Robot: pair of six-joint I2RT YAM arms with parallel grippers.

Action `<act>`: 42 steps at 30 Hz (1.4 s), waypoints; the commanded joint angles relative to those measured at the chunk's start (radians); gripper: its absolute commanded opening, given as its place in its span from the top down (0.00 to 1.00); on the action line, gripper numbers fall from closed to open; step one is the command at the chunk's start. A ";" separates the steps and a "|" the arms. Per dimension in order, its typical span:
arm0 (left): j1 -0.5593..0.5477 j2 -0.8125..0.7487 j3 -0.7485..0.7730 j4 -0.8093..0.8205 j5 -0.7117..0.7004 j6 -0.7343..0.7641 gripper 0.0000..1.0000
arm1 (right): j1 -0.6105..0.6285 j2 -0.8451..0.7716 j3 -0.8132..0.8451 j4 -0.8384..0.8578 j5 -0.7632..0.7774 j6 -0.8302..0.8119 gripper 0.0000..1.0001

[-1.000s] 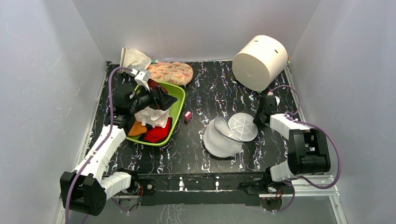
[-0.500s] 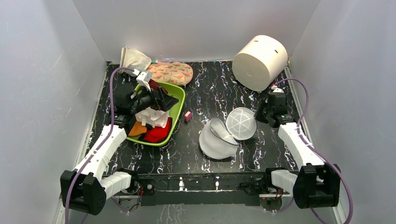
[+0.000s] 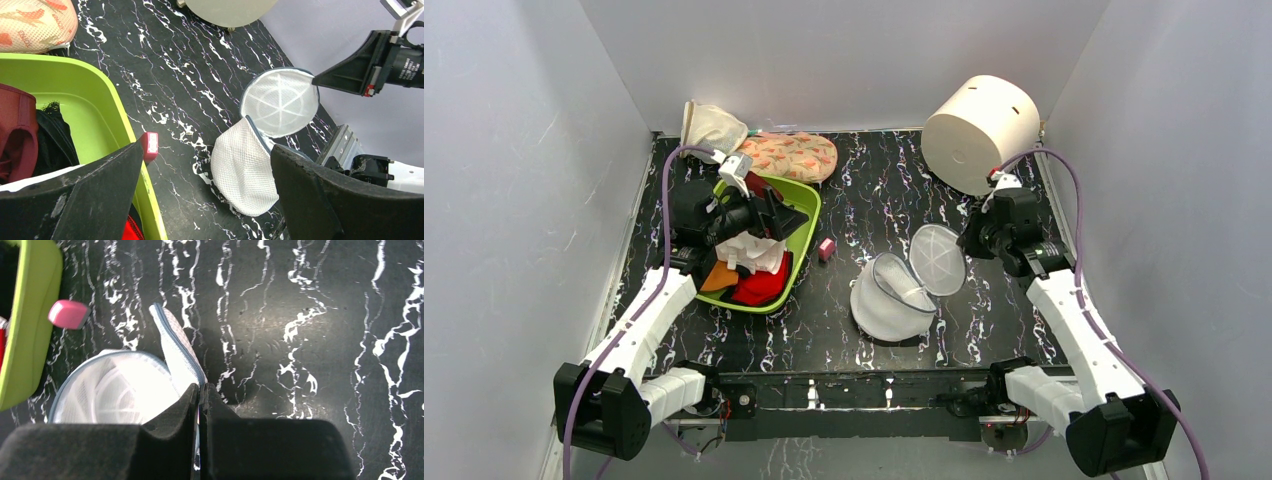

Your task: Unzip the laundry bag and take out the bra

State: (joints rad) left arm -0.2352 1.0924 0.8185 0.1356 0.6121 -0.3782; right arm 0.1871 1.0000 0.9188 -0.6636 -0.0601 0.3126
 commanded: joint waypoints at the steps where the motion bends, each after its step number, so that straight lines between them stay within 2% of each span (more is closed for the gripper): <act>1: -0.005 0.002 -0.005 0.044 0.012 0.004 0.02 | 0.060 -0.056 0.034 -0.008 -0.025 -0.019 1.00; 5: -0.007 0.010 -0.005 0.049 0.017 -0.002 0.02 | 0.100 -0.048 0.034 -0.022 -0.060 0.007 1.00; 15: -0.012 0.009 -0.006 0.045 0.009 0.004 0.02 | 0.298 -0.066 0.005 -0.045 -0.033 0.081 1.00; 24: -0.015 0.015 -0.005 0.037 0.003 0.010 0.02 | 0.462 -0.035 -0.061 0.013 -0.059 0.169 1.00; 31: -0.016 0.018 -0.006 0.034 -0.002 0.013 0.02 | 0.562 0.007 -0.141 0.179 -0.115 0.261 1.00; 36: -0.018 0.021 -0.006 0.031 -0.007 0.016 0.02 | 0.573 0.059 -0.214 0.360 -0.154 0.336 1.00; 42: -0.019 0.024 -0.004 0.029 -0.008 0.018 0.02 | 0.591 0.138 -0.230 0.455 -0.152 0.363 1.00</act>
State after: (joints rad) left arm -0.2466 1.1221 0.8169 0.1490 0.6025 -0.3775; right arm 0.7631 1.1088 0.6952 -0.3721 -0.1997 0.6361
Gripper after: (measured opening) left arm 0.983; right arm 0.010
